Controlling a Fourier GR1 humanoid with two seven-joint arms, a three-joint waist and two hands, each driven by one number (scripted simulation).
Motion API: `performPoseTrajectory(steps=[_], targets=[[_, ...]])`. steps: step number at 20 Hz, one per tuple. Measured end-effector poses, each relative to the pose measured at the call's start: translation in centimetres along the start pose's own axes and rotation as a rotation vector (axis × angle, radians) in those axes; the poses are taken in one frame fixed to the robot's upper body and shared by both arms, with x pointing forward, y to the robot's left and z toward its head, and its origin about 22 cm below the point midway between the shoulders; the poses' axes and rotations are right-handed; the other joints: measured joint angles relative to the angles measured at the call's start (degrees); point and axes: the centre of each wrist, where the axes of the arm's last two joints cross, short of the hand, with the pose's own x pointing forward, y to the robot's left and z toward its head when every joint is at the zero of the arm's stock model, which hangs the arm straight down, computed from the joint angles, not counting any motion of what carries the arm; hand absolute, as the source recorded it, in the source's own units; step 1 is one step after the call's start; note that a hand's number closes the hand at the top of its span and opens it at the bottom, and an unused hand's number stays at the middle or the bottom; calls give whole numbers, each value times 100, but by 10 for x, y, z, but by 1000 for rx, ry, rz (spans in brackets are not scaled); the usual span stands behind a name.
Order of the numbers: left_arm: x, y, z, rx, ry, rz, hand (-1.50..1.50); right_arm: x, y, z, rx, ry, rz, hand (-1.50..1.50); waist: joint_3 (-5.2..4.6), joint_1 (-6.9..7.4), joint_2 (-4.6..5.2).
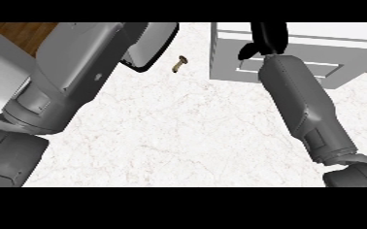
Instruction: Pick up the can, place it into the drawer and close the drawer
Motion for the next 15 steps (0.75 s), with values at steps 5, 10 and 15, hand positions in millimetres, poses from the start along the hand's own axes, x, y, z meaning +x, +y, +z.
performPoseTrajectory(steps=[5,10,15], targets=[[-2,12,4,-17,0,1,-150,0,-3,-10,23,4,10,-150,18,74,23],[-5,23,8,-23,1,5,-150,0,-6,-15,33,-4,-28,-150,34,89,52],[-8,31,14,-31,0,10,-150,-1,-7,-17,29,-35,-91,-150,45,78,76]])
